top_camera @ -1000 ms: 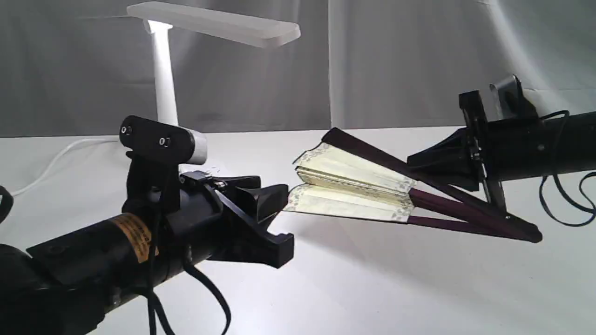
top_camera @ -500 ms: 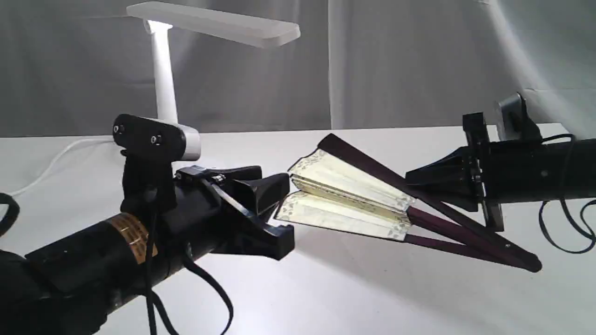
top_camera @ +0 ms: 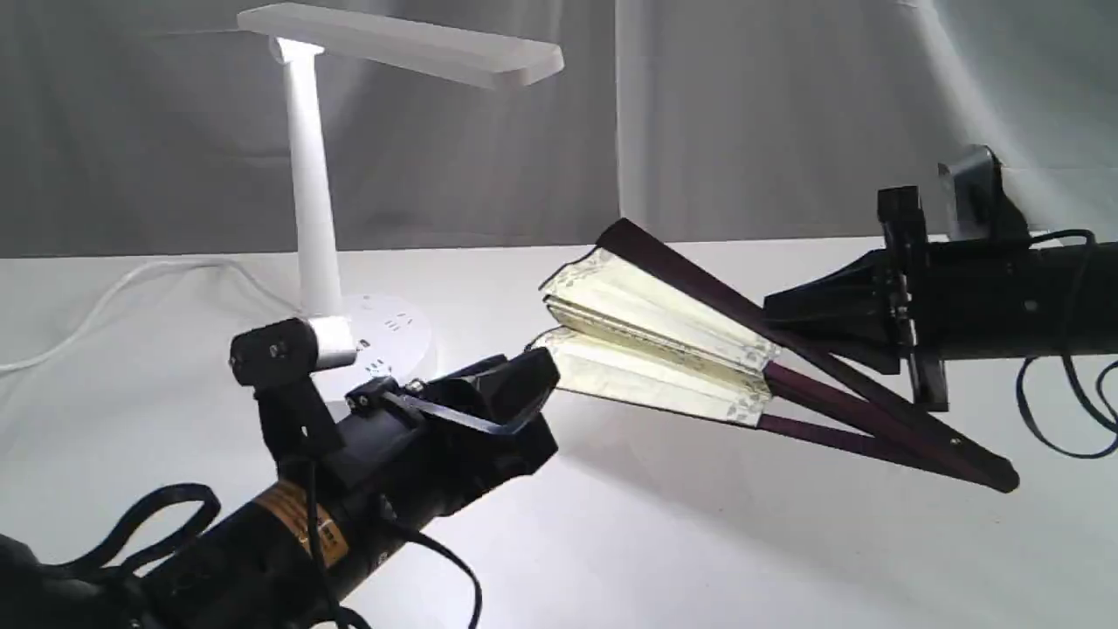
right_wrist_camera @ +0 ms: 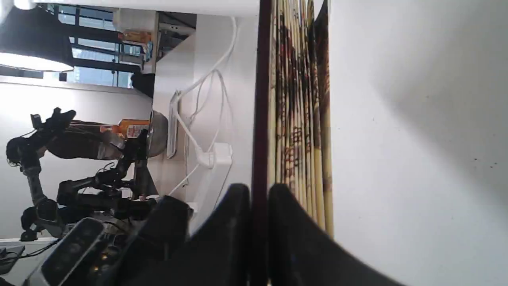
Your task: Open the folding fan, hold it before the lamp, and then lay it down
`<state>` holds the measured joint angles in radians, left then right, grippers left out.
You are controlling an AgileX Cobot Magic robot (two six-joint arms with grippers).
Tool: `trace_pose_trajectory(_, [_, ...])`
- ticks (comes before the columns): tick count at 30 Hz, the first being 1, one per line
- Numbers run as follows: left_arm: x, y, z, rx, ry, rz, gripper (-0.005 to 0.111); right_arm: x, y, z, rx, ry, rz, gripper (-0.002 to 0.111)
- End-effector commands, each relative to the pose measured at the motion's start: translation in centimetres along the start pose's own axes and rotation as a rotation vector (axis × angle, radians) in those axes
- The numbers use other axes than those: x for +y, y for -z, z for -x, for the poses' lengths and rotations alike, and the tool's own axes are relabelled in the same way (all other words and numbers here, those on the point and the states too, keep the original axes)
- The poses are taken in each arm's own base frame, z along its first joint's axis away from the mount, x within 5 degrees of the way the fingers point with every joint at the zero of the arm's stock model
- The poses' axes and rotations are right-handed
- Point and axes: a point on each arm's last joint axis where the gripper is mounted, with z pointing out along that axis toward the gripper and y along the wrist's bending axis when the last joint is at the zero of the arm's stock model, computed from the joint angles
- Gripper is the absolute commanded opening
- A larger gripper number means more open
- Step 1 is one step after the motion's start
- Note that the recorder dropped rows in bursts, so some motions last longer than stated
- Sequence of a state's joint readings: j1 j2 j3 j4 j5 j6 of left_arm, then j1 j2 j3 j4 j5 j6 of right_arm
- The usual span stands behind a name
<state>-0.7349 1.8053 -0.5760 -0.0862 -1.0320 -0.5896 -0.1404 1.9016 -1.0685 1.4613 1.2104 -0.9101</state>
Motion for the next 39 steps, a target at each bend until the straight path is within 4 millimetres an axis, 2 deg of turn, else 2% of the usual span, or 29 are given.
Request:
trace_pose_trajectory(1, [0.7, -0.2, -1.0, -0.012, 0.267, -0.001, 0.042, 0.9, 0.2, 0.0, -0.015, 0.036, 0.025, 0.0])
trace_pose_trajectory(7, [2.2, -0.7, -2.8, -0.002, 0.594, 0.034, 0.06, 1.0, 0.2, 0.0, -0.019, 0.043, 0.027, 0.0])
trace_pose_trajectory(17, [4.5, -3.6, -6.1, -0.012, 1.086, 0.065, 0.061, 1.1, 0.2, 0.1, -0.028, 0.041, 0.034, 0.0])
trace_pose_trajectory(32, [3.9, -7.5, -4.9, -0.11, 1.16, -0.026, 0.06, 1.1, 0.2, 0.1, -0.028, 0.041, 0.034, 0.0])
trace_pose_trajectory(39, [4.3, -8.9, -5.4, -0.133, 1.176, -0.032, 0.06, 1.1, 0.2, 0.1, -0.028, 0.041, 0.034, 0.0])
